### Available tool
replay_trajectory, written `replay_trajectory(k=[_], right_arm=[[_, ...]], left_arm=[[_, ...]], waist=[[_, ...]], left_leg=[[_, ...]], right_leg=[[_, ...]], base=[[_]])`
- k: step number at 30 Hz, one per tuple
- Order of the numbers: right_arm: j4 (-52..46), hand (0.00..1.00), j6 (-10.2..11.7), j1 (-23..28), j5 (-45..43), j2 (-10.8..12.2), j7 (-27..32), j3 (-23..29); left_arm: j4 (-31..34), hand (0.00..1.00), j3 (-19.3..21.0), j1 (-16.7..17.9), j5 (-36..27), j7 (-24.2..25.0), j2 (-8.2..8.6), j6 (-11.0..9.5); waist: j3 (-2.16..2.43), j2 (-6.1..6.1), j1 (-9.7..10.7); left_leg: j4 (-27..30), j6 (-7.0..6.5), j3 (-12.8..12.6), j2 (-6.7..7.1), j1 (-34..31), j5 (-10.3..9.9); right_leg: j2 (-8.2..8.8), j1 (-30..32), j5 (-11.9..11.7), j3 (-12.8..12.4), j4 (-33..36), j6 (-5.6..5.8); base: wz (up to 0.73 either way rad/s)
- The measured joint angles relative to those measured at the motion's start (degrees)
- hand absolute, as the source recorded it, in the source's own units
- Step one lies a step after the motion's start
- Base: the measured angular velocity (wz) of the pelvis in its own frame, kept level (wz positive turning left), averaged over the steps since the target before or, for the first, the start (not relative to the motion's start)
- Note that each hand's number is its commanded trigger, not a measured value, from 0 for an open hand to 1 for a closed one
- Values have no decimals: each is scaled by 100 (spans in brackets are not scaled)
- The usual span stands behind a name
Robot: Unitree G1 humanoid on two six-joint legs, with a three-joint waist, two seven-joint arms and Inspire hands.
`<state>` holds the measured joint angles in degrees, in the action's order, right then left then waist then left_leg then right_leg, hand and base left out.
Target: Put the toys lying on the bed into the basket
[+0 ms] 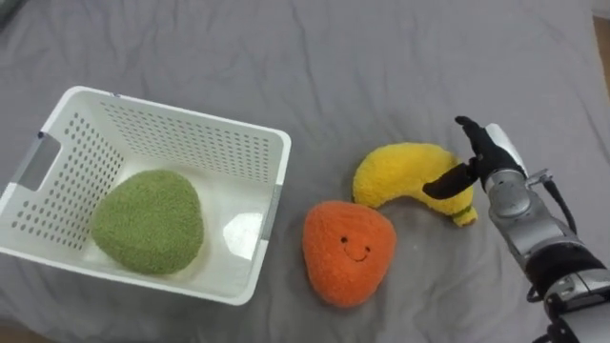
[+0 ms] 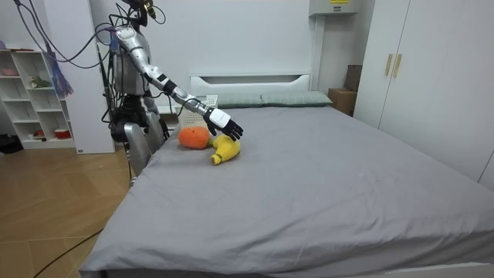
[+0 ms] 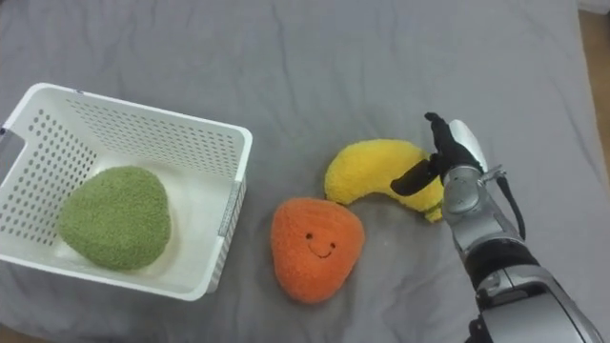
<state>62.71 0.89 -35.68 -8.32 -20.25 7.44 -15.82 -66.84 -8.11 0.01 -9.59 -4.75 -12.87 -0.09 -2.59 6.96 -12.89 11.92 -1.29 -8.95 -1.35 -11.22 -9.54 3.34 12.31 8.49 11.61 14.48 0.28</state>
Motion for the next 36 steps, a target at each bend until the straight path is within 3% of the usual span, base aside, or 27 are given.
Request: replay_trajectory(k=[6,10,11,12,13,22,36], right_arm=[[171,0,108,-30,-71,-6,-16,-45],[437,0,107,-34,-147,-19,-16,-45],[484,38,100,-34,-150,-19,-18,-45],[484,56,100,-34,-153,-21,-17,-45],[499,97,103,-35,-165,-28,-17,-45],[774,100,101,-38,-357,-270,-2,-48],[1102,100,125,-36,-1157,-276,-117,-102]], left_arm=[[-3,0,-1,4,-219,78,28,-26],[-8,0,-5,11,-222,214,28,-35],[-7,0,-3,27,-220,259,33,-36],[-8,0,-3,30,-219,275,30,-36],[-24,0,-3,28,-215,303,25,-36],[-190,0,-126,27,-211,374,-9,-19],[-180,0,-113,16,-208,521,-46,-38]], waist=[[-8,-11,-120],[-43,-61,-179],[-44,-62,-219],[-45,-63,-229],[-50,-67,-231],[-74,-43,-303],[-81,-29,-364]], left_leg=[[87,1,163,14,-118,0],[88,3,297,31,-184,2],[89,4,300,33,-219,3],[89,3,302,33,-242,4],[90,2,319,39,-279,9],[78,1,507,100,-296,19],[81,1,531,99,-320,19]], right_leg=[[-12,-26,0,165,-89,0],[5,0,0,274,-92,0],[20,56,0,273,-86,0],[18,64,0,272,-83,0],[17,81,0,278,-83,0],[24,72,9,291,-84,13],[33,83,9,344,-93,13]], base=[[15],[14],[4],[0],[4],[2],[1]])
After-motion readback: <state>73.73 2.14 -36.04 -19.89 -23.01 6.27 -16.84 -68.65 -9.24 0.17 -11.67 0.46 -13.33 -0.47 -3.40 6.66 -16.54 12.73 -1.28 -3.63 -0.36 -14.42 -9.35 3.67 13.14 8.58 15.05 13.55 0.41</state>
